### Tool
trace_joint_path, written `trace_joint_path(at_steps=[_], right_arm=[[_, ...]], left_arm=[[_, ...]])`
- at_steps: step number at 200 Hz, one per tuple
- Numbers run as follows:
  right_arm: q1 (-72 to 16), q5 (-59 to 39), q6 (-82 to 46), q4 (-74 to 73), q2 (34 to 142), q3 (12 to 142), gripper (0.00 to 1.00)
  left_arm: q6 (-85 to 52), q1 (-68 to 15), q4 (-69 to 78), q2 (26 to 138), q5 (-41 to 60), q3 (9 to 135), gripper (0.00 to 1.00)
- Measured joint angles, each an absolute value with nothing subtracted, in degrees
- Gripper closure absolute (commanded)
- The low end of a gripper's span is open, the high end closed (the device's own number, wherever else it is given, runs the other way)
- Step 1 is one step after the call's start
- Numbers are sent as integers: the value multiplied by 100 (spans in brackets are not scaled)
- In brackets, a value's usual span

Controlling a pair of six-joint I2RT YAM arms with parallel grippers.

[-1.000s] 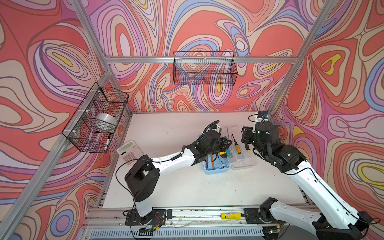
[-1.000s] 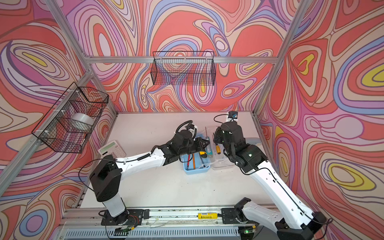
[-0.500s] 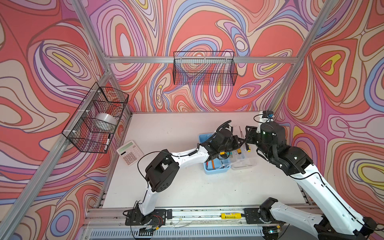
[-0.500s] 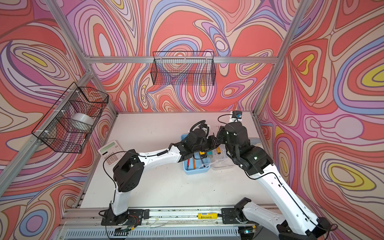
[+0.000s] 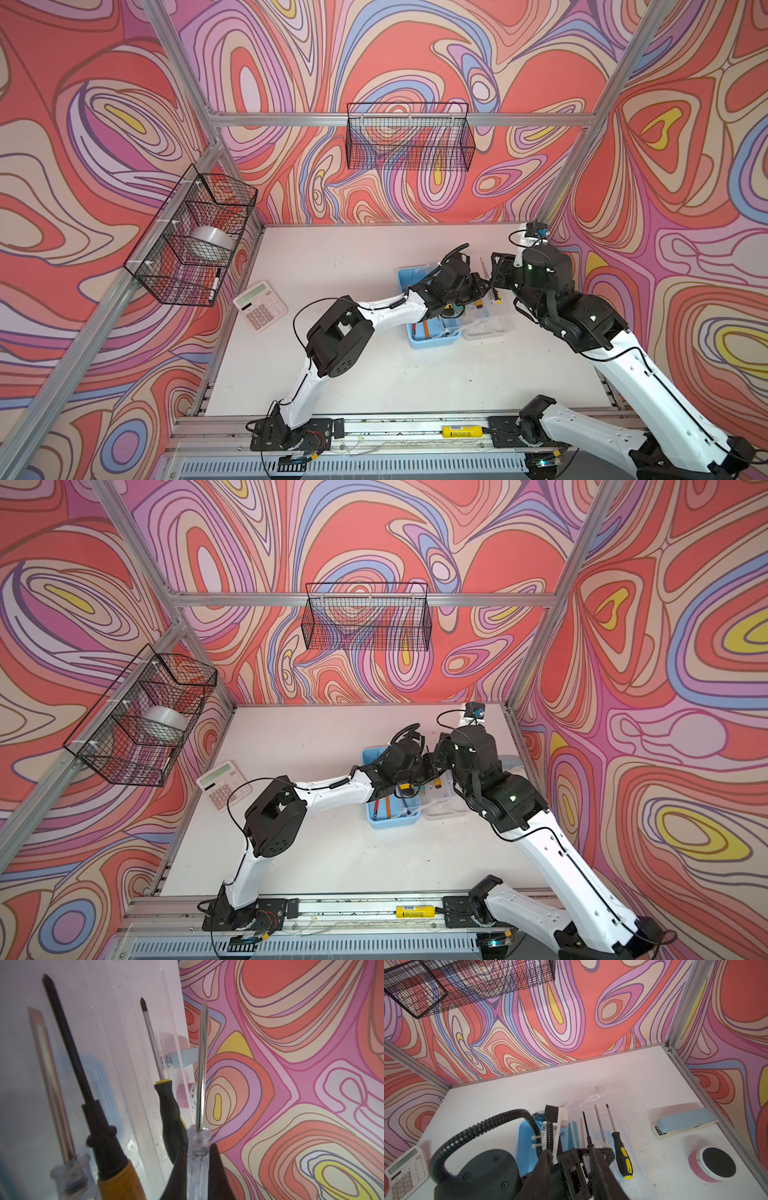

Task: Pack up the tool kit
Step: 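Carry the thin clear screwdriver into the box with the left gripper while the right hovers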

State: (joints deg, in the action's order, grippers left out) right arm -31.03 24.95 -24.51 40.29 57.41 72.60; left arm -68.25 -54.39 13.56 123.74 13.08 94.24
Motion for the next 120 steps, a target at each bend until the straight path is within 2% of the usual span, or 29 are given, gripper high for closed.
trace_joint_path(at_steps=[39, 79, 120], right_arm=[[-3103, 2499, -2449, 4027, 5717, 7220, 66], [-3103, 2506, -2449, 4025, 5710, 7196, 66], [-3103, 2506, -2447, 4021, 5710, 7157, 66]], left_arm=[[-6882, -5439, 1208, 12470, 1330, 9655, 76], [-6886, -5441, 1111, 12481, 1352, 9758, 69], [-6879, -5439, 1002, 12514, 1367, 9837, 69]])
